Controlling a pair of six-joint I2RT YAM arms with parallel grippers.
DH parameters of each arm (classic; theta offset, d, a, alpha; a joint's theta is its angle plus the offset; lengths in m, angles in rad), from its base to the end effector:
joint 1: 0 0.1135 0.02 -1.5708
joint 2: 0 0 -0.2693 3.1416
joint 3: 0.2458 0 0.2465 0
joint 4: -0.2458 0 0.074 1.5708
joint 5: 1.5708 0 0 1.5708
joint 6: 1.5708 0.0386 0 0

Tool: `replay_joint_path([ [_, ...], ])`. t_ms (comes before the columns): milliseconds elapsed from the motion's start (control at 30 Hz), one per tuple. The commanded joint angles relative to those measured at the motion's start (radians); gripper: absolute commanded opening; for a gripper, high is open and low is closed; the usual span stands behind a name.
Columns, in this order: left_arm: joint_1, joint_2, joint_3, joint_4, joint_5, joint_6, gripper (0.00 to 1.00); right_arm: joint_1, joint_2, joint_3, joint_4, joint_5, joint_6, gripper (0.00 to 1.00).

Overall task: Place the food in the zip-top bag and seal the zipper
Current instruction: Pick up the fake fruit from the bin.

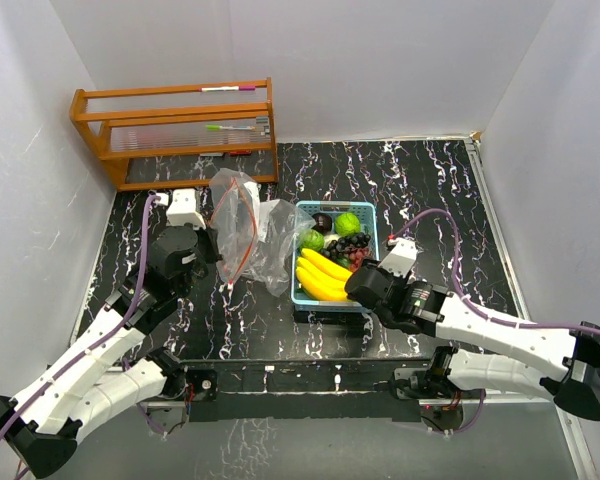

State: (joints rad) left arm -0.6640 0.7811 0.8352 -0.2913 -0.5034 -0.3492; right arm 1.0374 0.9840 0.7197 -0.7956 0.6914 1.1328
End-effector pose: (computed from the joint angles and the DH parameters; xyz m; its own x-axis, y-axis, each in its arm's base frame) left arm 0.1446 -0.0895 0.3506 -0.2322 -0.1988 -0.9521 0.0970 0.9693 -0.2260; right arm 0.1067 0.1322 0.2427 -0.6453 0.2793 -0.7111 0.1876 0.9602 0.2069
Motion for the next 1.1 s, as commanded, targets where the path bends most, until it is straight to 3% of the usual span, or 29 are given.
replay_joint_path([
  [0, 0.004, -0.014, -0.013, 0.021, 0.014, -0.007, 0.0, -0.005, 0.004, -0.001, 0.105, 0.092, 0.021, 0.59],
  [633, 0.004, -0.019, -0.016, 0.021, 0.028, -0.006, 0.0, -0.01, 0.151, 0.007, 0.099, 0.208, 0.108, 0.48],
  [800, 0.004, -0.011, -0.012, 0.021, 0.029, -0.005, 0.0, -0.014, 0.161, 0.016, 0.071, 0.22, 0.123, 0.13],
  [900, 0.004, -0.01, -0.013, 0.02, 0.031, -0.008, 0.0, -0.014, 0.137, 0.036, 0.046, 0.224, 0.113, 0.08],
  [1067, 0.004, -0.007, -0.014, 0.016, 0.03, -0.012, 0.0, -0.014, 0.053, 0.123, -0.024, 0.229, 0.043, 0.08],
])
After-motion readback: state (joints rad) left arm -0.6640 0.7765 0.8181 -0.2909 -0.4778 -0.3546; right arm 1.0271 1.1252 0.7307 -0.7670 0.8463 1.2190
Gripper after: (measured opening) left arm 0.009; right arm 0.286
